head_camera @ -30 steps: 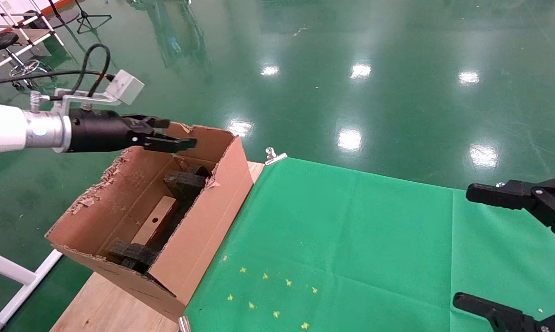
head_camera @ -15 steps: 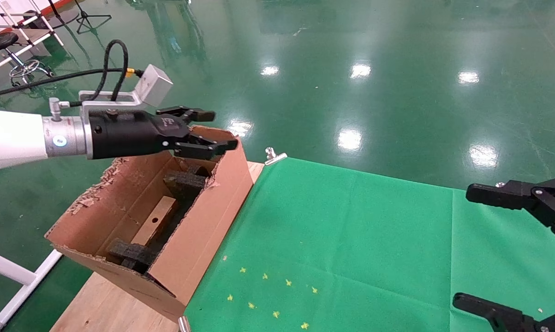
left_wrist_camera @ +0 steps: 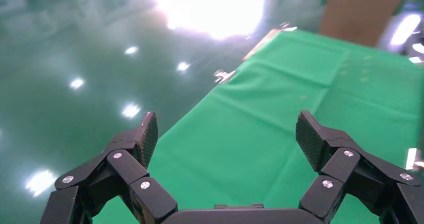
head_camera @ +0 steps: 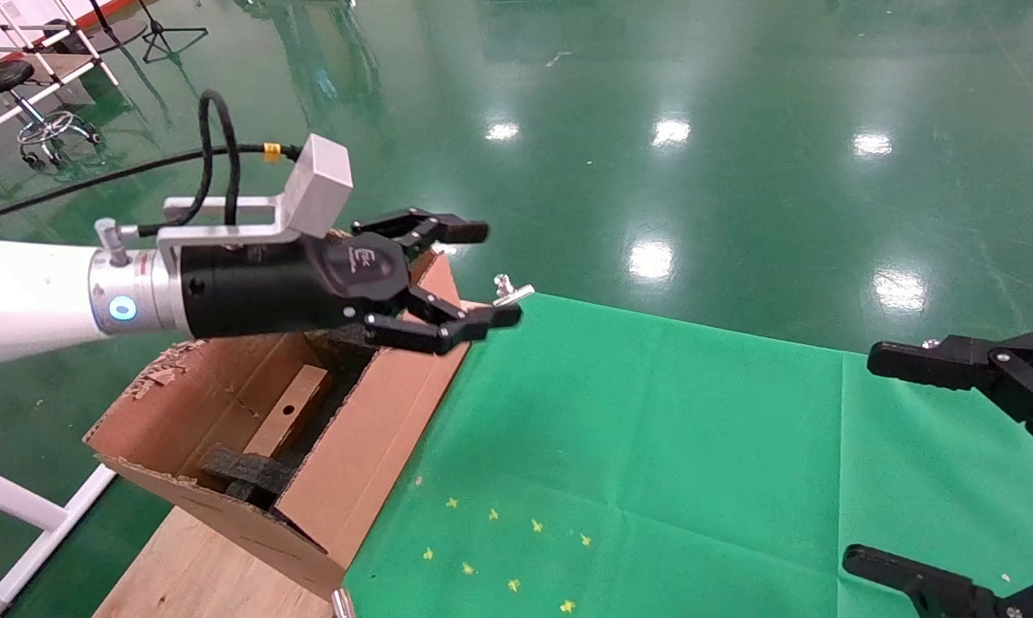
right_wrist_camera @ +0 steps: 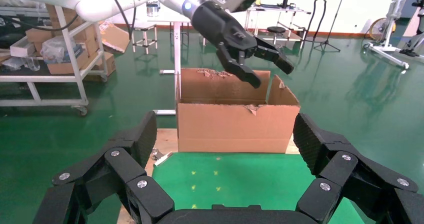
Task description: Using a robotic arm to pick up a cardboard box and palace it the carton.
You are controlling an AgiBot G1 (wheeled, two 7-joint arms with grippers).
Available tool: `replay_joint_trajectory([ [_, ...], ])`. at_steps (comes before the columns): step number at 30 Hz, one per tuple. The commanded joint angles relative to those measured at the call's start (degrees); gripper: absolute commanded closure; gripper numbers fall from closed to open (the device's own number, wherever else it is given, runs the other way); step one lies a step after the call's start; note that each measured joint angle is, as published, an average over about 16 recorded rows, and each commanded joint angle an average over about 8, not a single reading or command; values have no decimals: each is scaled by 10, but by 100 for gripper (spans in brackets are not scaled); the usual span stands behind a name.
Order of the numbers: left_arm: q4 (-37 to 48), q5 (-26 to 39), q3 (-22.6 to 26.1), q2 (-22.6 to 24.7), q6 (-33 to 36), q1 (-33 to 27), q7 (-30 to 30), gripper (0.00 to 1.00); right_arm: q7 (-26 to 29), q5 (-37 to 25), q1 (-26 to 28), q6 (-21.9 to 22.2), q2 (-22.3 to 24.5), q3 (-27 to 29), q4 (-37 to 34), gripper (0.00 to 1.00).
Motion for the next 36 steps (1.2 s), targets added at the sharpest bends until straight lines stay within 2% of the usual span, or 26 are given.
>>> replay_joint_trajectory([
  [1,-22,-21,-5,-2,5,15,3,0,0,0,0,0,0,0,0,0],
  [19,-200,-196,-43,-16,47,141,26,0,0,0,0,0,0,0,0,0],
  [36,-196,-192,-42,-16,46,138,26,0,0,0,0,0,0,0,0,0],
])
